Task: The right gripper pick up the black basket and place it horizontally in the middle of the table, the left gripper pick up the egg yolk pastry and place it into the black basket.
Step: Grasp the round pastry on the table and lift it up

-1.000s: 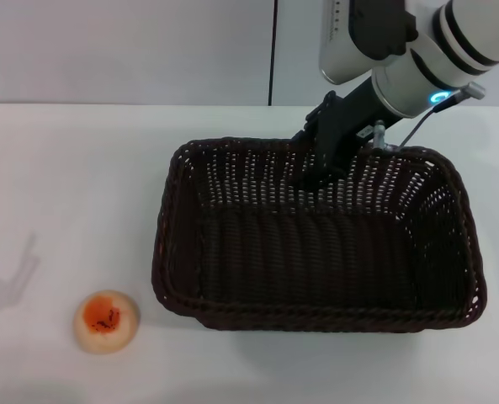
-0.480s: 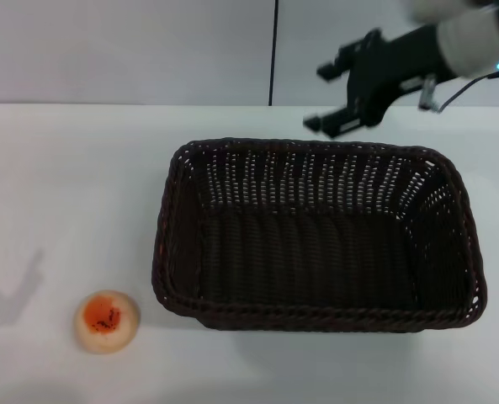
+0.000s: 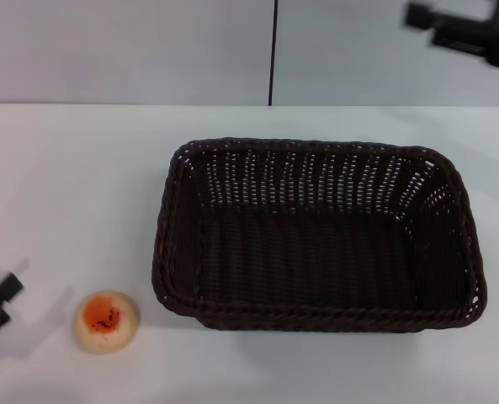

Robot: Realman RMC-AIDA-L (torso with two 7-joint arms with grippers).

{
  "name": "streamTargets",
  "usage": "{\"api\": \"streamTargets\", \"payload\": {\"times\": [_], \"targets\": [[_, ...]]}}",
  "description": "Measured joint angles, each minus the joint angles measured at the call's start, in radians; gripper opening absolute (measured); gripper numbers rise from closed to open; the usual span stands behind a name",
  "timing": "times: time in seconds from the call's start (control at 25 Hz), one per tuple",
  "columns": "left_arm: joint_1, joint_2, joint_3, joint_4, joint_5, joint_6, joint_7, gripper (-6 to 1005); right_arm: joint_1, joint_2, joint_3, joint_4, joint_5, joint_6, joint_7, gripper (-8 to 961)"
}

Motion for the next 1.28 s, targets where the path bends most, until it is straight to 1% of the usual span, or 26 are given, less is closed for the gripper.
{"api": "streamTargets", "payload": {"times": [0.04,0.08,0.12,0.16,0.24,0.32,0.4,0.44,0.6,0.68,0.76,0.8,1.08,1.28], "targets": [[0.0,0.0,0.0,0.0,0.0,0.0,0.0,793,-0.035,0.0,0.001,0.045,0.092,-0.003,-0.052,734],[0.001,0.0,0.028,0.007,0.0,-0.017,-0.003,790,-0.057,0.0,0.0,0.079,0.155,-0.005,-0.091,734],[0.001,0.0,0.056,0.016,0.0,-0.038,-0.007,788,-0.098,0.0,-0.005,0.186,0.309,-0.022,-0.192,734],[0.001,0.0,0.056,0.016,0.0,-0.038,-0.007,785,-0.098,0.0,-0.005,0.186,0.309,-0.022,-0.192,733],[0.002,0.0,0.087,0.026,0.001,-0.056,-0.012,780,-0.11,0.0,0.003,0.326,0.446,-0.074,-0.301,733],[-0.006,0.0,0.117,0.058,0.032,-0.069,-0.045,775,-0.107,-0.001,0.018,0.436,0.515,-0.121,-0.369,733],[-0.012,-0.001,0.119,0.07,0.055,-0.071,-0.062,770,-0.097,-0.002,0.046,0.554,0.559,-0.159,-0.427,733],[-0.02,-0.002,0.12,0.084,0.088,-0.072,-0.082,768,-0.093,-0.003,0.051,0.578,0.562,-0.161,-0.436,733],[-0.053,-0.006,0.123,0.098,0.189,-0.085,-0.109,758,-0.086,-0.004,0.055,0.628,0.563,-0.161,-0.451,733],[-0.057,-0.008,0.123,0.093,0.193,-0.092,-0.101,753,-0.084,-0.004,0.055,0.64,0.563,-0.16,-0.456,732],[-0.068,-0.009,0.123,0.061,0.193,-0.104,-0.07,748,-0.084,-0.004,0.055,0.646,0.563,-0.16,-0.456,732],[-0.077,-0.008,0.123,0.026,0.193,-0.115,-0.042,745,-0.085,-0.004,0.055,0.649,0.563,-0.16,-0.457,732],[-0.098,-0.008,0.13,-0.046,0.195,-0.164,0.021,728,-0.09,-0.005,0.057,0.665,0.564,-0.161,-0.457,732],[-0.118,-0.008,0.169,-0.071,0.197,-0.216,0.026,715,-0.095,-0.005,0.057,0.665,0.564,-0.162,-0.452,733]]}}
